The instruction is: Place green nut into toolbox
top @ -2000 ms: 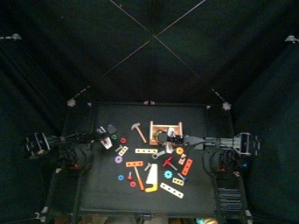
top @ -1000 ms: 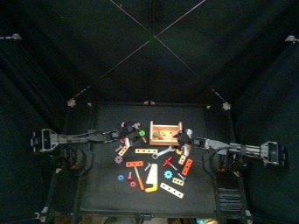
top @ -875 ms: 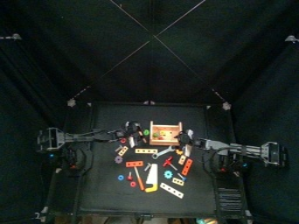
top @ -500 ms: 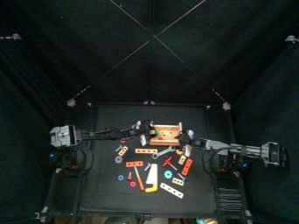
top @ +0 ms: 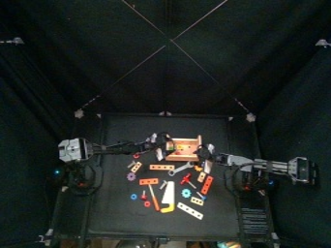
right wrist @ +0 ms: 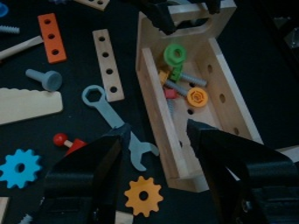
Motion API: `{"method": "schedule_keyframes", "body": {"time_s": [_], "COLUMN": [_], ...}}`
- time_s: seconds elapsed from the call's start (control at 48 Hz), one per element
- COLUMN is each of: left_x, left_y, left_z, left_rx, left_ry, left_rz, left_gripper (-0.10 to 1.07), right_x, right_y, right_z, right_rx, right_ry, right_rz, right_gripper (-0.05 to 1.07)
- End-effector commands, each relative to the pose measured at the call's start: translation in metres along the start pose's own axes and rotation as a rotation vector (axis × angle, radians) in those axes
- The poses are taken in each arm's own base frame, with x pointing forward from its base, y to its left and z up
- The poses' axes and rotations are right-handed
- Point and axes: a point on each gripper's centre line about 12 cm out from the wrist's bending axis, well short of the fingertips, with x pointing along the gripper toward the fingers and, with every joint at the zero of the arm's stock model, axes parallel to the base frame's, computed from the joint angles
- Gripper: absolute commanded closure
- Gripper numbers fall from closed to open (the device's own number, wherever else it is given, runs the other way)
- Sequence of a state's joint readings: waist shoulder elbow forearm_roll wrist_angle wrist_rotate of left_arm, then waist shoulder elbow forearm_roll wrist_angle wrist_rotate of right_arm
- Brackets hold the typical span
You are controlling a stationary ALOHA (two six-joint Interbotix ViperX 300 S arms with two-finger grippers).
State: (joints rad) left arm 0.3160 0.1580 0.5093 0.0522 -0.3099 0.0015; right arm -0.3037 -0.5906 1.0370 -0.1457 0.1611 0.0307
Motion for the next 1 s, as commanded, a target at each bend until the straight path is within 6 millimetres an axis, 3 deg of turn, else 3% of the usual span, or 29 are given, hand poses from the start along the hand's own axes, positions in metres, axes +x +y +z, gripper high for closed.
{"method": "schedule_keyframes", "body": {"time_s": [0.0,0.979], "left_x": [0.0,-0.011], "left_y": [0.002,0.0], "left_z": [0.013,0.018], "left_rx": [-0.002,-0.009], "left_ry": [-0.035,-0.052], "left_rz": [0.005,0.004], "left_gripper": [-0.01,-0.02], "right_x": [-0.001,-0.002], "right_y": [-0.001,-0.001], "right_z": [0.006,0.008], "right_rx": [0.003,-0.003], "right_ry": [-0.02,-0.024], "right_rz": [-0.002,-0.004], "right_gripper": [0.14,0.14]}}
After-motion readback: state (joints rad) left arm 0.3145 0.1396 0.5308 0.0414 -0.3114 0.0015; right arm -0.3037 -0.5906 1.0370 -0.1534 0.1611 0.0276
